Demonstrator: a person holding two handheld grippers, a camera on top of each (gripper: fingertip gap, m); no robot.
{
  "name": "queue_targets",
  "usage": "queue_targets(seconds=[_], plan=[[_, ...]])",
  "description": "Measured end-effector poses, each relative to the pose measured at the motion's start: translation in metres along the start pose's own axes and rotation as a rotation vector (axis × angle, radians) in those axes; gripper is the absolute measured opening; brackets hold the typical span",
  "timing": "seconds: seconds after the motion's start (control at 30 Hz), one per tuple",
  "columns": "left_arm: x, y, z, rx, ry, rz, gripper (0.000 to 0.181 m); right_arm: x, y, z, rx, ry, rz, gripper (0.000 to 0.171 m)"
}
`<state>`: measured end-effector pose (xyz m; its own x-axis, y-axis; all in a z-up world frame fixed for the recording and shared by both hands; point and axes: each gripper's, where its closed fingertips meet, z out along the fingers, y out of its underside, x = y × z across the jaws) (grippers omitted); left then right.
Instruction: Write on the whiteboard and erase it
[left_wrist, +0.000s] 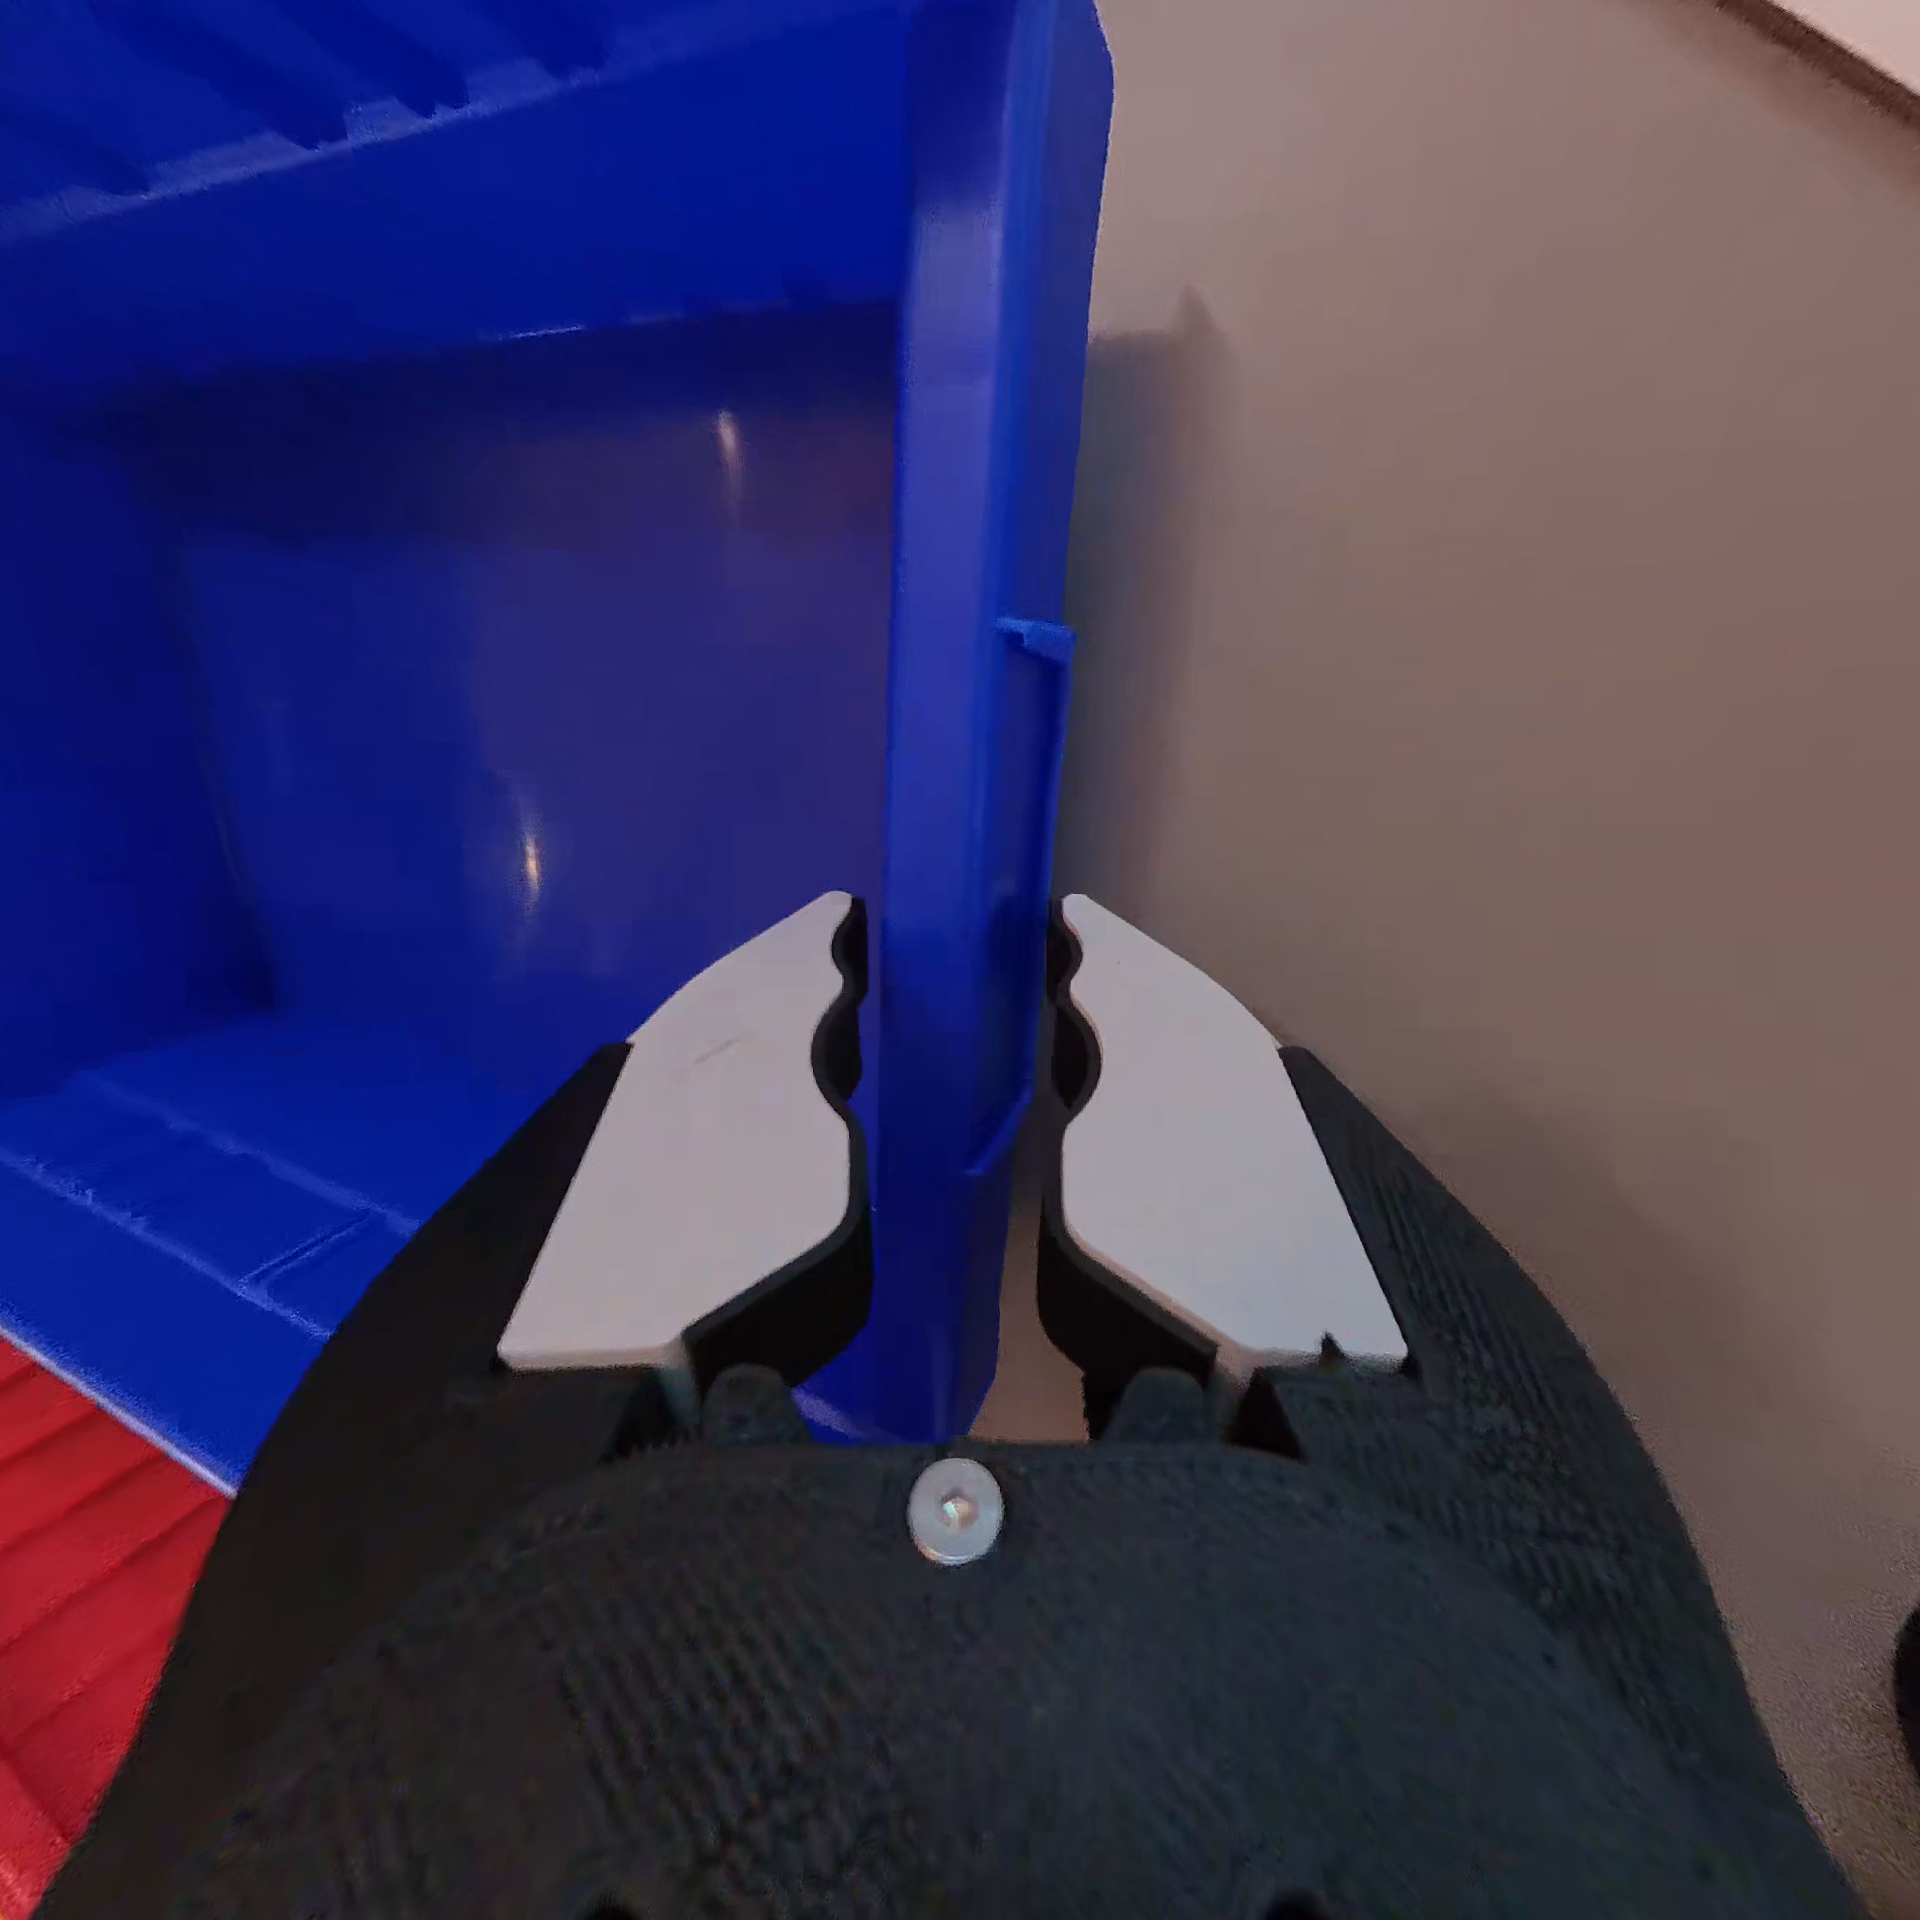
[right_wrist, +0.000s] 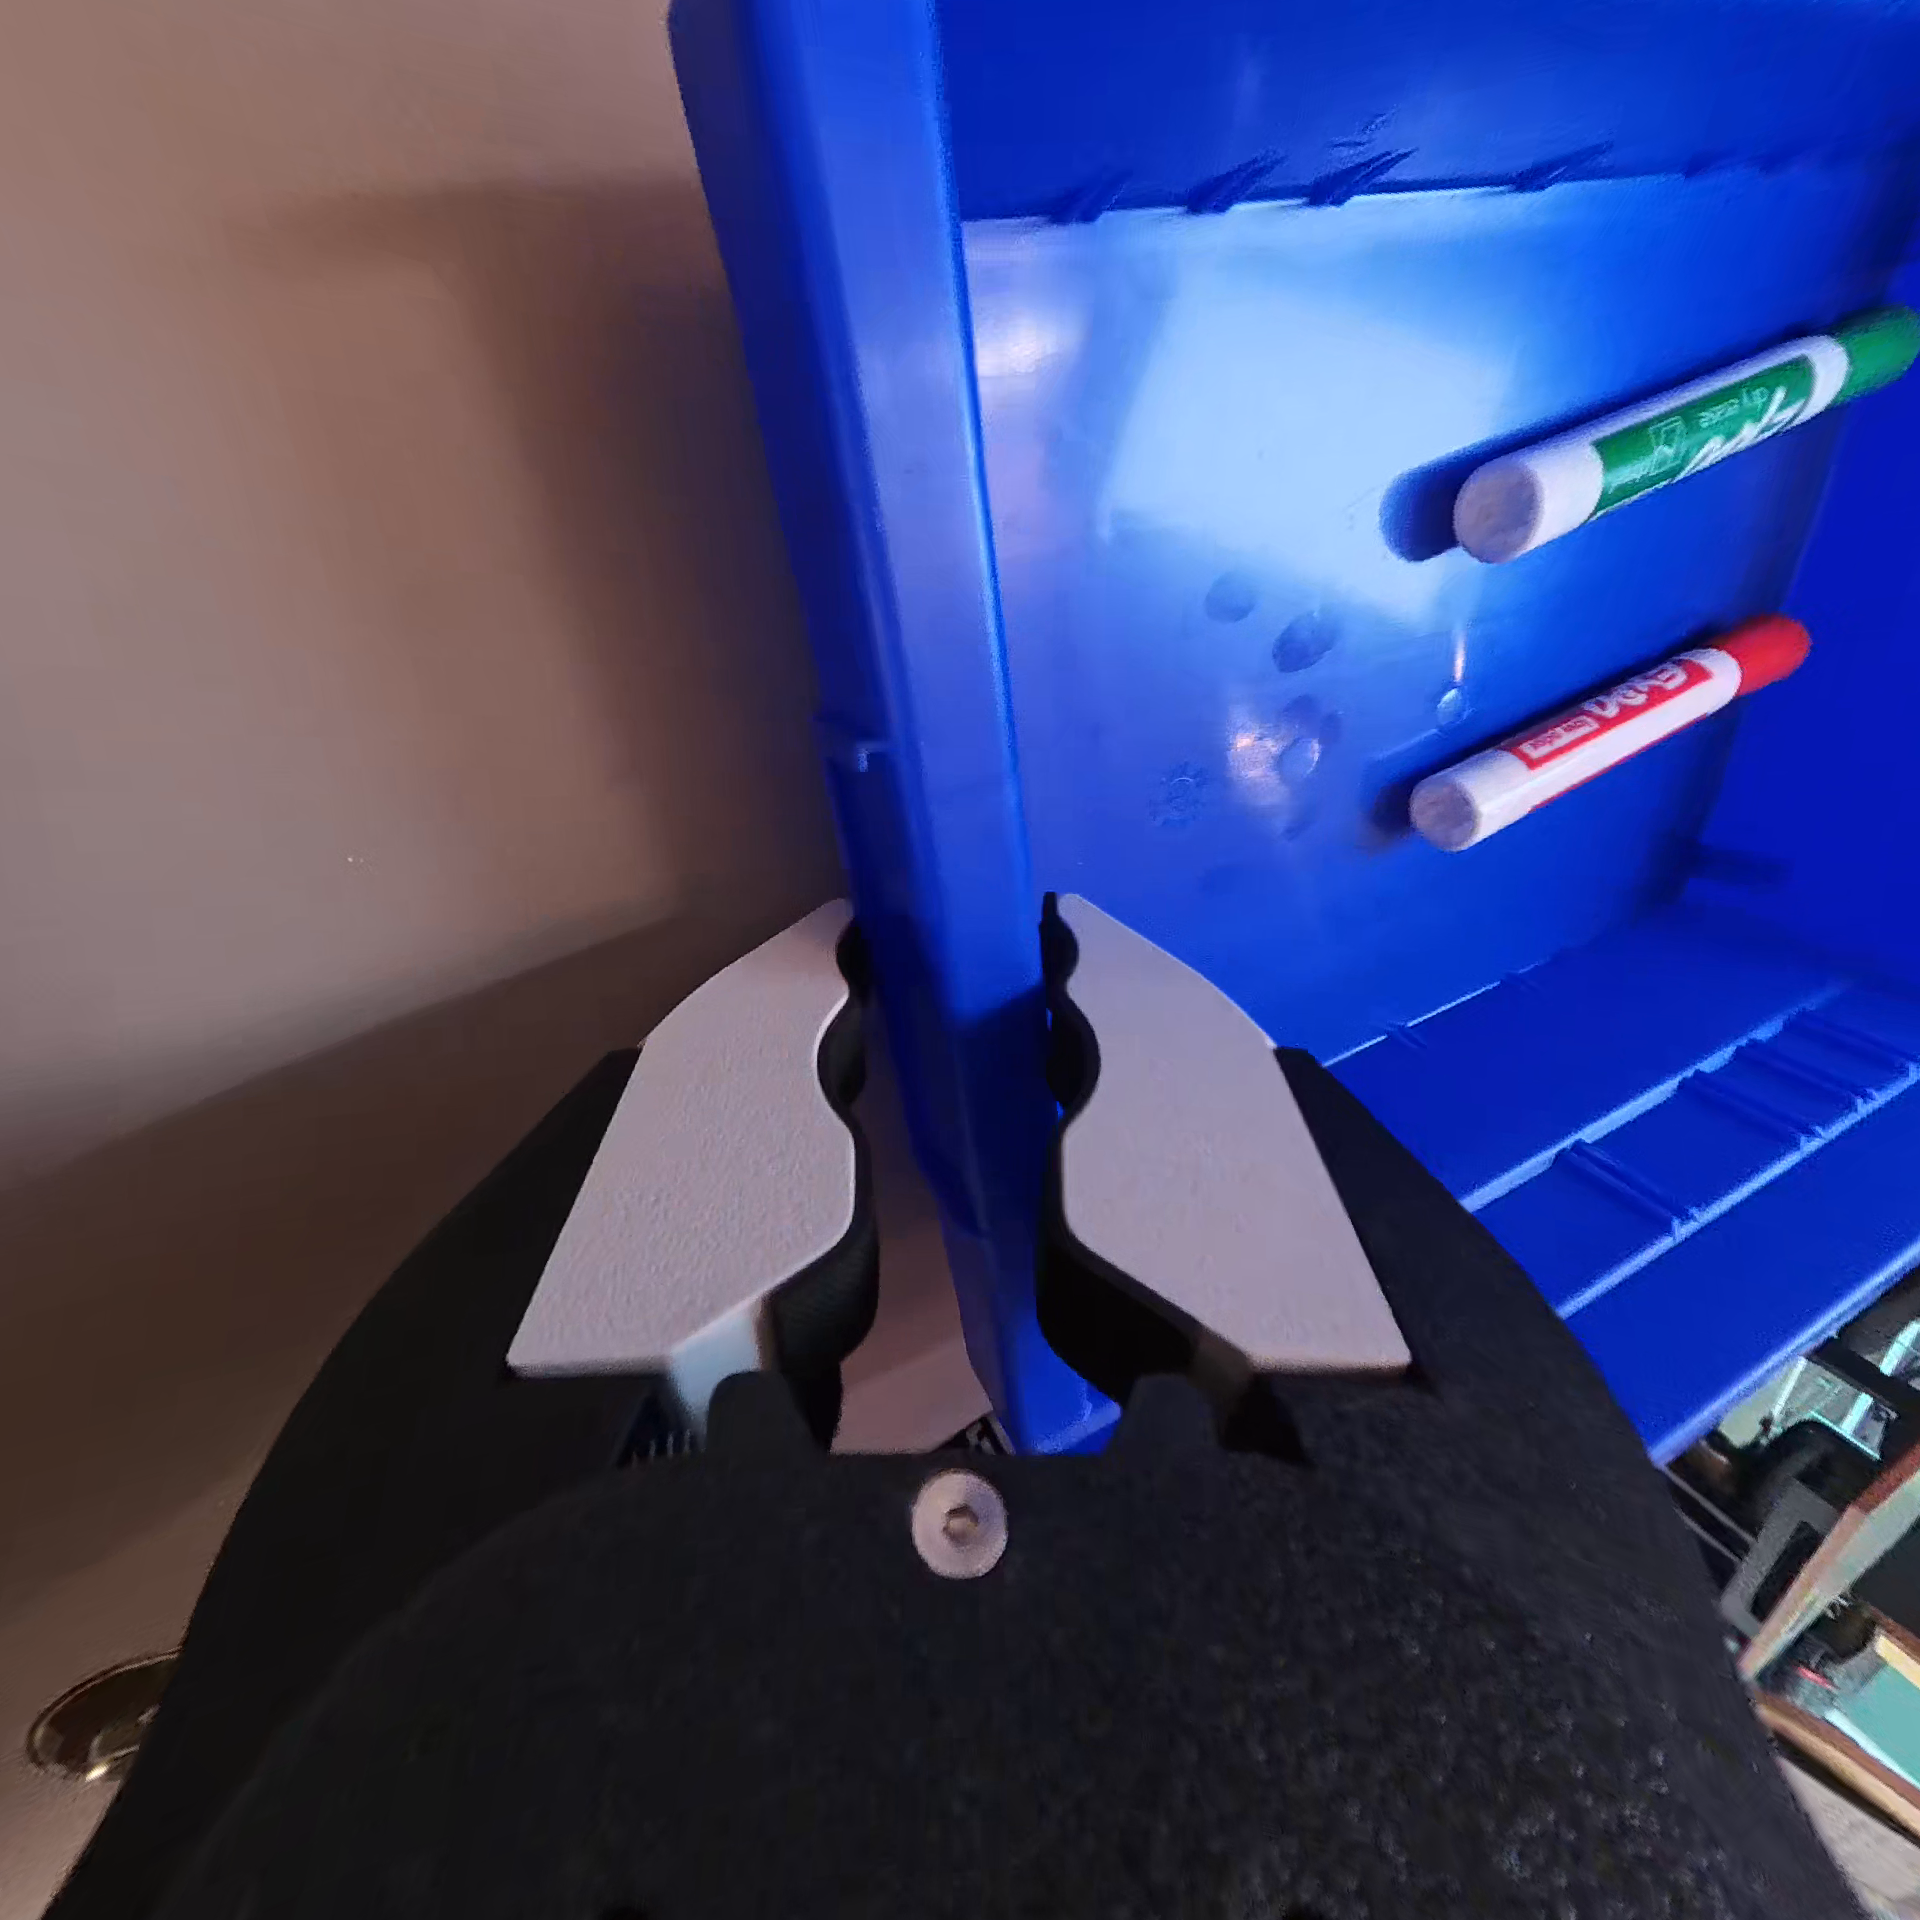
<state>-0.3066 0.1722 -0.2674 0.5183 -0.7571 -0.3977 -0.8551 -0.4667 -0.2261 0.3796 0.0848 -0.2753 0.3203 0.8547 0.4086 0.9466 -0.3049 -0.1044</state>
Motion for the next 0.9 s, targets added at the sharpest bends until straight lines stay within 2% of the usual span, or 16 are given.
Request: queue_targets(seconds=[0.1, 0.47, 0.73, 0.9], plan=[[0.0, 0.0, 0.006, -0.002, -0.039, 0.048, 0.03, -0.002, -0.005, -0.001, 0.011, -0.005, -0.026, 0.03], [0.014, 0.002, -0.004, 0.068, -0.092, 0.141, 0.029, -0.038, -0.091, -0.041, 0.179, -0.011, -0.015, 0.028], [0.024, -0.002, -0.032, 0.262, -0.194, 0.083, 0.03, -0.05, -0.141, -0.072, 0.326, 0.043, 0.059, 0.029], [0.03, 0.003, -0.053, 0.338, -0.271, 0.09, 0.03, -0.062, -0.171, -0.078, 0.337, 0.103, -0.012, 0.03]])
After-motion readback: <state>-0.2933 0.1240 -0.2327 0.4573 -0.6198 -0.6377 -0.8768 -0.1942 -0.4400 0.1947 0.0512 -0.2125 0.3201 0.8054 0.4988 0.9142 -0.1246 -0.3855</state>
